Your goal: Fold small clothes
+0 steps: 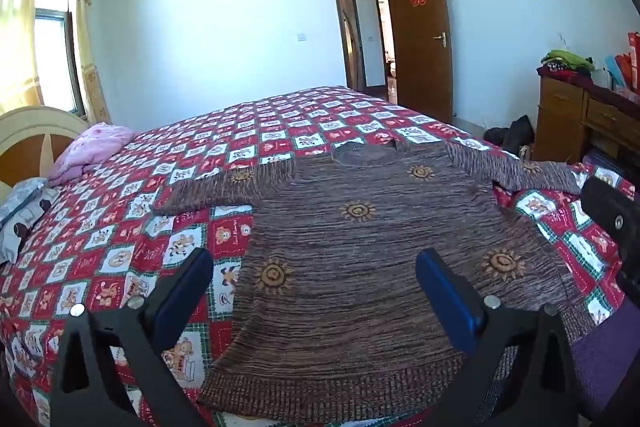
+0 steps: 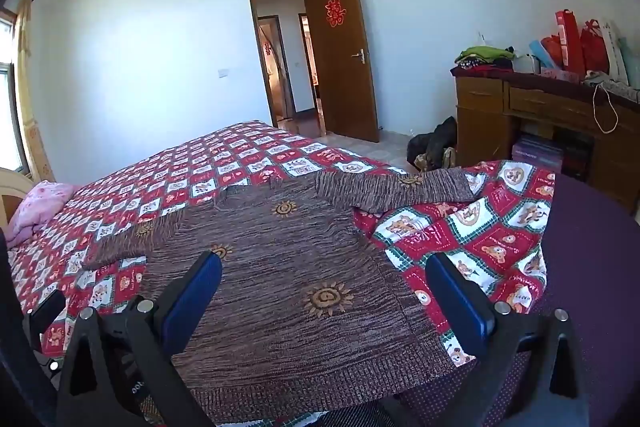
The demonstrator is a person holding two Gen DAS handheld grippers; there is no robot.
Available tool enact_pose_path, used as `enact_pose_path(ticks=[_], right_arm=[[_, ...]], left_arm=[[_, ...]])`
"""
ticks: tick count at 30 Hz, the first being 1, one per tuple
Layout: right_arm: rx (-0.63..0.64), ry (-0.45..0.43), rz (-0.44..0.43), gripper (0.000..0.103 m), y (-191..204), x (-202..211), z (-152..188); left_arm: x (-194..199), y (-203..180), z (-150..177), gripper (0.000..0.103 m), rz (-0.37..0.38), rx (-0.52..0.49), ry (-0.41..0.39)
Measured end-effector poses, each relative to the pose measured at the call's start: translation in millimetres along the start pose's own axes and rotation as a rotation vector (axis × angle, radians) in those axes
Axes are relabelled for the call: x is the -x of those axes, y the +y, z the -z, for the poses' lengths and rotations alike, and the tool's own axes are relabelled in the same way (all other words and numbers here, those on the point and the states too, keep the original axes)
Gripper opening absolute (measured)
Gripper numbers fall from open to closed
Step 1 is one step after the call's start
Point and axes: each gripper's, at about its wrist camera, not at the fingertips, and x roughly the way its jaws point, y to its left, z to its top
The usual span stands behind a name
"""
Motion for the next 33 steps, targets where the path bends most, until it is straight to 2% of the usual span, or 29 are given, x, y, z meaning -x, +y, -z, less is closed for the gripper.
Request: enact_pose_path(ticks=[6,33], right_arm=[[-0.005,0.016,-0.003,0.102,-13.6,-14.3,-3.9],[-0.004,0.031,-0.004,0.102,-14.4,-17.2,-1.4]], left_arm=[[2.3,7.2,-0.3,0.103,0.066,0.040,0.000],[-0.7,2.1,-1.4,0.103,0.052,0.018,0.016]])
